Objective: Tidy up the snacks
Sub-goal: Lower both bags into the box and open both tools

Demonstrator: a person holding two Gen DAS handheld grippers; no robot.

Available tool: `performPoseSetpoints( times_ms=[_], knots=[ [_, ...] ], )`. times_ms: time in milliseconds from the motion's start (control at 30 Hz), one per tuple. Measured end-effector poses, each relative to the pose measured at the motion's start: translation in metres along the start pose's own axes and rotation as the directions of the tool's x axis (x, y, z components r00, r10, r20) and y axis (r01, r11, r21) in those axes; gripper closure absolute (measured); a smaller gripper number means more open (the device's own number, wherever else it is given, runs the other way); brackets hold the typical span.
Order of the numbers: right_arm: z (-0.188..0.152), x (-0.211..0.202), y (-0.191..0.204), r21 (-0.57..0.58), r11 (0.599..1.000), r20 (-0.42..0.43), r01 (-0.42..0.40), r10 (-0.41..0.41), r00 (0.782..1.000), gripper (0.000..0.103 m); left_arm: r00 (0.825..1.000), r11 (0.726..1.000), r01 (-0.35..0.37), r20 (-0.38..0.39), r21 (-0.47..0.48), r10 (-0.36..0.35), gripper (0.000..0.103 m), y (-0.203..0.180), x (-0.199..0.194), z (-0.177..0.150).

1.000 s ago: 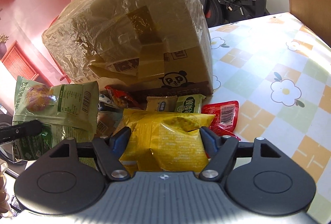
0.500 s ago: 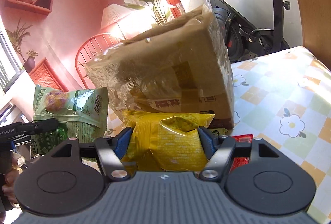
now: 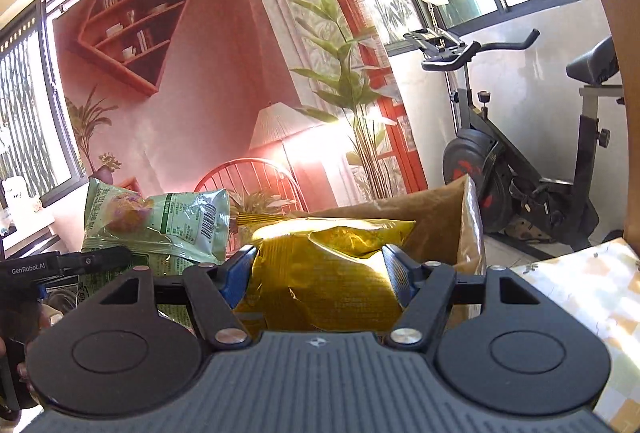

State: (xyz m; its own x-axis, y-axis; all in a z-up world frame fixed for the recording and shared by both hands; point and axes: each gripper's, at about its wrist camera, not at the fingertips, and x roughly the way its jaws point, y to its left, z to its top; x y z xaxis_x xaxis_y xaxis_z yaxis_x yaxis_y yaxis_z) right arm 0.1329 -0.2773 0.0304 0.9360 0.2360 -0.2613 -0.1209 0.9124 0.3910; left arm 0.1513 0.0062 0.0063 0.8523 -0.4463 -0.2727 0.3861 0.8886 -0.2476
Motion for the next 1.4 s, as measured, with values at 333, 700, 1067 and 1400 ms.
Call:
performPoseSetpoints(
  times_ms=[333,700,1067,1400],
  knots=[
    [0.028,0.078,-0.025,-0.059,0.992,0.001,0.11,-0.111,0.994,0.033,0.999,0.996,-0.03,-0.029,0.086,0.033,0.048,-0.012,0.09,0.043],
    [0.013,0.148,-0.054,-0.001,0.982,-0.133,0.19,-0.188,0.973,0.027,0.963,0.98,-0.133,-0.215,0.145,0.162,0.029,0.001,0.183,0.031],
    [0.003,0.101,-0.044,-0.059,0.994,-0.101,0.092,-0.098,0.99,0.018,0.973,0.979,-0.172,-0.138,0.109,0.186,0.028,0.024,0.134,0.036],
    [-0.004,0.09,-0.046,-0.028,0.994,-0.091,0.11,-0.112,0.99,0.018,0.965,0.995,-0.071,-0.246,0.073,0.087,0.067,0.018,0.169,0.04]
  ],
)
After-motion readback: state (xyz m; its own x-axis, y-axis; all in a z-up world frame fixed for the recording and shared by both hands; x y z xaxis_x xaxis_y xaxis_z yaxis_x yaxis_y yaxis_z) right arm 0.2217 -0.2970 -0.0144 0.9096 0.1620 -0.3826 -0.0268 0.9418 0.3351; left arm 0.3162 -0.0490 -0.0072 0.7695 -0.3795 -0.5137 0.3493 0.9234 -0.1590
